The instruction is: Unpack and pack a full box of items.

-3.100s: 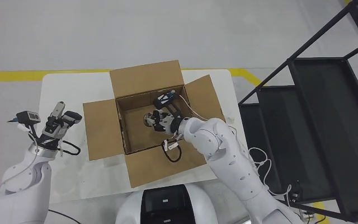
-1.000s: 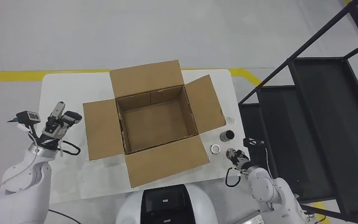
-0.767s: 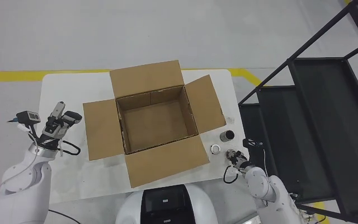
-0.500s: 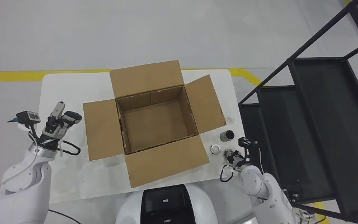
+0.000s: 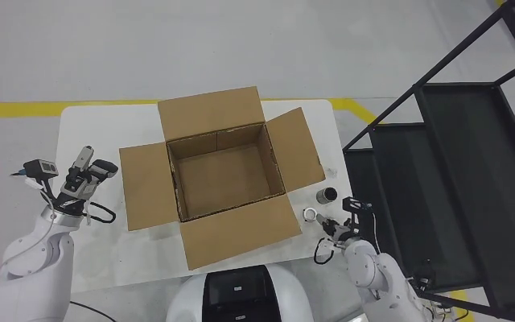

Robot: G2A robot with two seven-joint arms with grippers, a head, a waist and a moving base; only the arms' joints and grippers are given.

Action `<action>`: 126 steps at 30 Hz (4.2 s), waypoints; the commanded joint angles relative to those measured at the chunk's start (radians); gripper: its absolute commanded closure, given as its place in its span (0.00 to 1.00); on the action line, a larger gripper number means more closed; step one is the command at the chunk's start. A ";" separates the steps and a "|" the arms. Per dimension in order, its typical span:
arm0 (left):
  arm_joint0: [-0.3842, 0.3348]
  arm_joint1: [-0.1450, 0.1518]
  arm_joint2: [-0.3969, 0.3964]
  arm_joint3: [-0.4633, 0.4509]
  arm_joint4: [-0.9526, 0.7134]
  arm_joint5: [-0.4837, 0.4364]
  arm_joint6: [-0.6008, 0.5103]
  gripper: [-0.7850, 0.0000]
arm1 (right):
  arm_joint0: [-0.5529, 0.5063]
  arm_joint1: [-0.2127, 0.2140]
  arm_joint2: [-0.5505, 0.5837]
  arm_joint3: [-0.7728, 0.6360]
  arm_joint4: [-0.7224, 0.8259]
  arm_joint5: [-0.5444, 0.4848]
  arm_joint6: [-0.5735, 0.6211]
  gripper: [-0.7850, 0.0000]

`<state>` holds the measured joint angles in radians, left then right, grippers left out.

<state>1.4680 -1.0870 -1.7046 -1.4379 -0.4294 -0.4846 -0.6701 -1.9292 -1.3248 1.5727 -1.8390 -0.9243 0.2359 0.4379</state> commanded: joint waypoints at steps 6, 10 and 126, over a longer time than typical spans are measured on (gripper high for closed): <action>0.000 0.000 0.000 0.000 0.000 0.000 0.000 0.00 | -0.126 0.002 0.063 -0.126 0.139 -0.116 -0.064 0.00; 0.000 0.000 0.000 0.000 0.000 0.000 0.000 0.00 | -0.152 0.000 0.075 -0.131 0.177 -0.139 -0.117 0.00; 0.000 0.000 0.000 0.000 0.000 0.000 0.000 0.00 | -0.345 0.042 0.160 -0.498 0.120 -0.472 -0.042 1.00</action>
<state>1.4680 -1.0870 -1.7046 -1.4379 -0.4294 -0.4846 -0.6701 -2.2796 -1.2843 1.7387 -2.3207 -0.7955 -0.2192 0.3836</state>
